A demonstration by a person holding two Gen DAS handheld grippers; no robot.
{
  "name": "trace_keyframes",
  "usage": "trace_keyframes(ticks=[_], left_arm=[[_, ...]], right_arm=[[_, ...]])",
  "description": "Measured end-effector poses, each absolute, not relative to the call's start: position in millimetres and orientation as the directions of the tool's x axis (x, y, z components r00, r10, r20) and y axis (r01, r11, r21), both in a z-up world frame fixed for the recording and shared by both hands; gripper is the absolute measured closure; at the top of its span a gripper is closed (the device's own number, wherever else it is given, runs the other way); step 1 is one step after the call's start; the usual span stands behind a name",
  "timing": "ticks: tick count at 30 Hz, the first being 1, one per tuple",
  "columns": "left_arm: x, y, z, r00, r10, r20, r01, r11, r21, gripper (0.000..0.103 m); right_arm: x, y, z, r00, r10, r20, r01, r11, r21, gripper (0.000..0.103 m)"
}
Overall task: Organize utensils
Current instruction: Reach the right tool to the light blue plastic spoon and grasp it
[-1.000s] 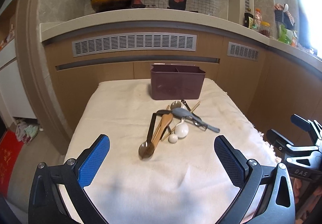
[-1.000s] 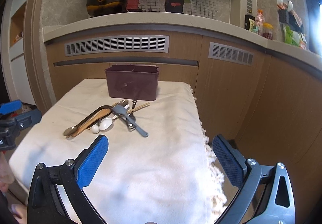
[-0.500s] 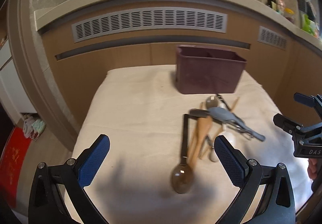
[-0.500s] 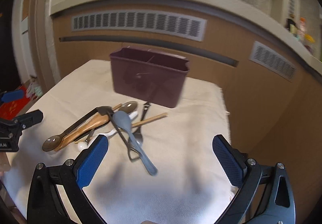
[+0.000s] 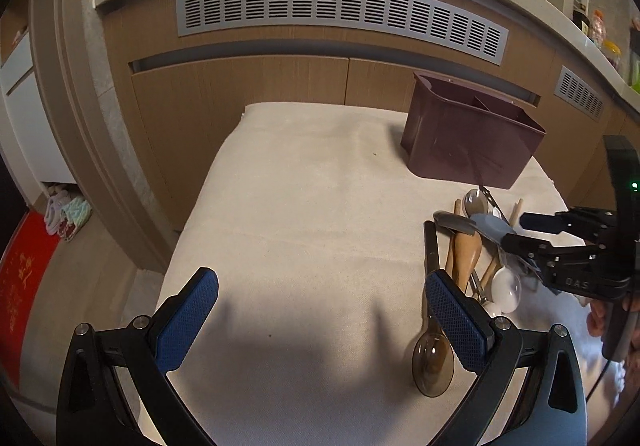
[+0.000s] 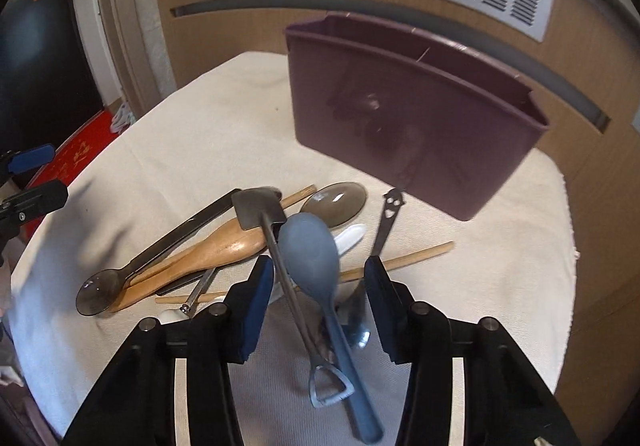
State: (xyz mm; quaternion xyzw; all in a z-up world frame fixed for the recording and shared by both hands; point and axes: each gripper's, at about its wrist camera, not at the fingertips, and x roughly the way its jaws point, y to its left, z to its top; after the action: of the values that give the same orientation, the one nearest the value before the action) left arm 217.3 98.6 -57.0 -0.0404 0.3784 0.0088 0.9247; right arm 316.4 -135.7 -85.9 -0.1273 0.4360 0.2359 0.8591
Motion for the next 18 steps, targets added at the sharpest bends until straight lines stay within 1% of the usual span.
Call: trace_keyframes(ticks=[2,10,12,16,18], left_arm=[[218,98,-59,0.705,-0.029,-0.709,-0.034,0.997,-0.074,0.000],[223,86,-68,0.667,-0.074,-0.742,0.013,0.996,-0.087,0.000],[225,83,-68,0.657,-0.086,-0.749,0.022,0.995,-0.095,0.000],[235,70,-66,0.631,-0.125,-0.766,0.055,0.992,-0.117,0.000],[245,60,-63,0.617,-0.163,-0.770,0.080,0.986,-0.145,0.000]], right_arm=[[320,-134,-91,0.497,0.290,-0.818,-0.517,0.856,-0.011,0.065],[337,-130,-97,0.468,0.300,-0.831,-0.518,0.855,0.018,0.067],[335,-134,-95,0.463,0.308,-0.831,-0.517,0.855,0.029,0.074],[330,-147,-89,0.494,0.279,-0.824,-0.488,0.873,0.004,0.074],[327,-159,-87,0.501,0.286,-0.817,-0.462,0.886,0.027,0.074]])
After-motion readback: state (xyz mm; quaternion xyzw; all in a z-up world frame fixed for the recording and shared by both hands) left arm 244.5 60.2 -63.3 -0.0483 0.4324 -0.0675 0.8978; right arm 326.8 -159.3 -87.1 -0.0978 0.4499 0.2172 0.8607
